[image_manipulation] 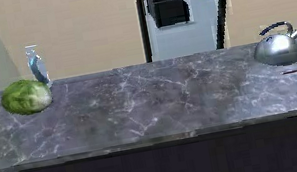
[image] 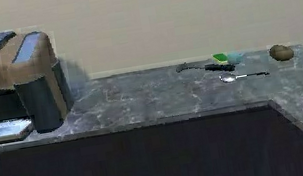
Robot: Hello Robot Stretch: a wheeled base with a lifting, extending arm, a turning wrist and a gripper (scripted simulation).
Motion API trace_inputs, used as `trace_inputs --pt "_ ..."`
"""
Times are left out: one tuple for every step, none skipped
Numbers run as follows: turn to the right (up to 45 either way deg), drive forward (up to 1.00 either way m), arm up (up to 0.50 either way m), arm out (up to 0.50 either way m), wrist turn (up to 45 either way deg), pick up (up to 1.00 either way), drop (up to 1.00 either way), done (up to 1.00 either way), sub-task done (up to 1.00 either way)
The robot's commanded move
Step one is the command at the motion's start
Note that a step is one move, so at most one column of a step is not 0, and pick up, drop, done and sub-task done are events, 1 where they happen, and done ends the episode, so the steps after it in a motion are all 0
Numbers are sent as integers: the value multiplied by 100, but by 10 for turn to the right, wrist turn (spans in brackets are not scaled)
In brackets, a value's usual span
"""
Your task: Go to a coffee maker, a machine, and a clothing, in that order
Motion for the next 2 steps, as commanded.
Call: trace_inputs --pt "-150 0 0 0 0 0 0 0 0" --pt "0 5 0 0 0 0 0 0 0"
